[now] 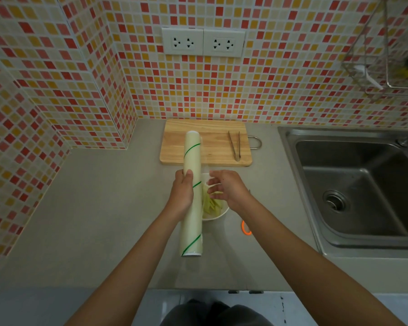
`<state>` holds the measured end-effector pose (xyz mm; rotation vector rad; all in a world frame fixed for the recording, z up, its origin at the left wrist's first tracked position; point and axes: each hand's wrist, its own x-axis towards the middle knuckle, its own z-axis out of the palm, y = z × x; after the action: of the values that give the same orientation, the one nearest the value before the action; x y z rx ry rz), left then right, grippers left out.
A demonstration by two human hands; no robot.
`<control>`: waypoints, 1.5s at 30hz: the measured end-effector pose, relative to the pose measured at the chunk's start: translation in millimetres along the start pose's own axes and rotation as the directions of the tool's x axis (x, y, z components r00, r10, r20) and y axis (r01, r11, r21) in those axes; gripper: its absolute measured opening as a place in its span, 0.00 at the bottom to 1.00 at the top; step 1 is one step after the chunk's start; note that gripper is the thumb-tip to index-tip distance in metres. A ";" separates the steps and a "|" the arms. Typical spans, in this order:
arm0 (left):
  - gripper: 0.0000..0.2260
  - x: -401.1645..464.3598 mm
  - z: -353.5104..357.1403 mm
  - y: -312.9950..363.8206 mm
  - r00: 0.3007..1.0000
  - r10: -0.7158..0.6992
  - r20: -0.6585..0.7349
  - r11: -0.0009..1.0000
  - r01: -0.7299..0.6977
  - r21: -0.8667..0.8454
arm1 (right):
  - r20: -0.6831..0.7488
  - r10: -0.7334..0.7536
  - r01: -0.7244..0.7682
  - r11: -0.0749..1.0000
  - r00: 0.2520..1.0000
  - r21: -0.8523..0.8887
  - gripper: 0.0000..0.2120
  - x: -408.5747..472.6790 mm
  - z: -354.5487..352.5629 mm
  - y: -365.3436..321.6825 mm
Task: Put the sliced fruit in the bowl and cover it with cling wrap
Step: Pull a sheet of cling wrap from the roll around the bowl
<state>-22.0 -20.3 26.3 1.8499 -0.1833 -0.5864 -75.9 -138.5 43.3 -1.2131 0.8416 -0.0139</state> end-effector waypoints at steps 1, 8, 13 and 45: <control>0.18 -1.6 1.0 1.0 1.000 0.007 0.002 1.000 -0.007 0.000 | -0.018 -0.028 0.027 0.999 0.999 -0.044 0.10 3.5 3.3 -3.9; 0.17 -9.3 6.1 3.9 1.000 0.027 0.013 0.999 -0.027 -0.027 | -0.078 -0.379 0.280 0.793 0.922 -0.540 0.14 29.6 22.5 -25.9; 0.16 -7.2 4.1 4.8 1.000 0.026 0.003 0.999 -0.026 -0.039 | -0.094 -0.266 0.228 0.927 0.959 -0.298 0.15 23.0 11.8 -13.5; 0.23 18.5 -9.3 13.7 0.998 -0.057 -0.016 0.991 0.055 -0.123 | -0.152 -0.499 0.410 0.821 0.853 -0.397 0.14 -28.7 13.0 49.6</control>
<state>0.6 -24.8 35.5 1.7459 -0.0808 -0.6047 -109.3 -96.3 19.8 -1.7650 0.7664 -0.4373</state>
